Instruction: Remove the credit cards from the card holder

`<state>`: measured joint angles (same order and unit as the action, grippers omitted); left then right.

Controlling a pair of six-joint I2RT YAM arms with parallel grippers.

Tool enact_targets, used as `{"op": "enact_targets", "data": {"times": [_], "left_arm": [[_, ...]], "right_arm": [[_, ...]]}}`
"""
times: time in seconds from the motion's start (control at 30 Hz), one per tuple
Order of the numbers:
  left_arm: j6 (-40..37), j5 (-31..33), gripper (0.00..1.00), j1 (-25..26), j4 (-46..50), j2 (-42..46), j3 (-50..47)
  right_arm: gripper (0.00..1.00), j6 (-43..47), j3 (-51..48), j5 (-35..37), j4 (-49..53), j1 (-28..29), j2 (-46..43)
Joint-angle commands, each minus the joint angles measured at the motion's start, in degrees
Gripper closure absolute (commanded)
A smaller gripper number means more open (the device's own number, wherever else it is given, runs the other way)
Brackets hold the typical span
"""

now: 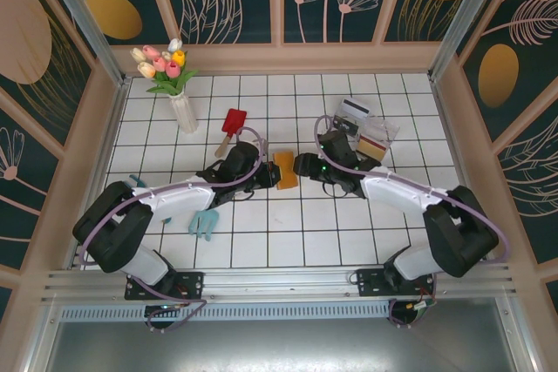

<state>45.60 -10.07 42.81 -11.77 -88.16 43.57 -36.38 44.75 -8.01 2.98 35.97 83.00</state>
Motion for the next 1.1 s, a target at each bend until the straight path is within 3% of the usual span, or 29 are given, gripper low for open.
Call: {"op": "enact_targets", "data": {"times": [0.0, 0.43, 0.57, 0.63, 0.7, 0.83, 1.07], "left_arm": [[-1.4, -1.3, 1.0, -0.1, -0.6, 0.3, 1.5], [-1.0, -4.8, 1.0, -0.1, -0.4, -0.3, 1.7], [0.0, -5.3, 0.99, -0.2, -0.9, -0.6, 1.2], [0.3, -5.1, 0.95, -0.1, -0.9, -0.9, 1.2], [0.9, -4.3, 0.83, -0.1, -0.9, -1.1, 1.3], [3.3, -1.6, 0.46, -0.7, 0.0, -2.1, 1.4], [5.7, -1.2, 0.26, -3.5, 0.2, -2.9, 1.5]], "right_arm": [[0.5, 0.0, 2.3, -0.4, 1.4, -0.4, 3.1], [0.72, 0.4, 2.7, -0.9, -0.5, -0.3, 5.3], [0.91, 1.4, 2.2, 0.0, 0.5, -0.4, 4.0], [0.94, 1.8, 1.9, 0.4, 1.7, -0.4, 2.8], [0.94, 1.8, 1.1, 0.7, 2.4, -0.3, 1.3], [0.95, 2.5, 0.3, 0.8, 5.3, -0.3, -1.6], [0.95, 4.4, -0.9, 2.6, 10.9, -0.3, -4.9]]}}
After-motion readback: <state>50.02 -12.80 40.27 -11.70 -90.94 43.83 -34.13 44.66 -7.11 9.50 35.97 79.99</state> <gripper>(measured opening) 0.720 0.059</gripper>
